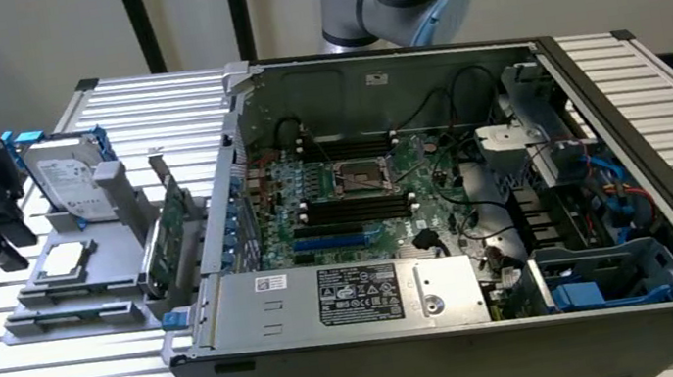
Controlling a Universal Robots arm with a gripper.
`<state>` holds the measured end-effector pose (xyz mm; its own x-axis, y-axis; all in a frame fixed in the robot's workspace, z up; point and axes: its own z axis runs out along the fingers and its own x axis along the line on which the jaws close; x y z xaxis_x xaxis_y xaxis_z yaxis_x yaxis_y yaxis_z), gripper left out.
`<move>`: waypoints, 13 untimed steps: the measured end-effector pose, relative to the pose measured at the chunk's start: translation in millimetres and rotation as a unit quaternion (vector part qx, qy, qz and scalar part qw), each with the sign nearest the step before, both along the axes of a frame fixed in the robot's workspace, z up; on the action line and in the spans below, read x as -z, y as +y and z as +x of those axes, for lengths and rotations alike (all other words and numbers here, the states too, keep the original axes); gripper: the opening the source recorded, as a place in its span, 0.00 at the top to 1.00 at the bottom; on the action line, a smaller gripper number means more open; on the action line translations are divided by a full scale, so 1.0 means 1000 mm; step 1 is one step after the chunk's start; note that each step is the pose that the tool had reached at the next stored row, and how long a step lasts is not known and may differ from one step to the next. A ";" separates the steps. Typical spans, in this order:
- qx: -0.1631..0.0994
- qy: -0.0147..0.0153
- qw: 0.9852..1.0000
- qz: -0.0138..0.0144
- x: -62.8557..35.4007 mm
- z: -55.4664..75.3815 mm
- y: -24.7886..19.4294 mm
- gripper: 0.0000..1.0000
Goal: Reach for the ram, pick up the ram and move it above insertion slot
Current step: 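Pick up the ram and move it above insertion slot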
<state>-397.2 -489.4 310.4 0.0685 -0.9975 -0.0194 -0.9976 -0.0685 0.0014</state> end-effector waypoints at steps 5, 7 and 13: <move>0.004 0.000 1.000 0.000 0.0091 0.000 -0.0012 0.64; 0.005 0.000 1.000 0.000 0.0127 0.000 -0.0018 0.64; 0.008 0.000 1.000 0.000 0.0236 0.000 -0.0030 0.64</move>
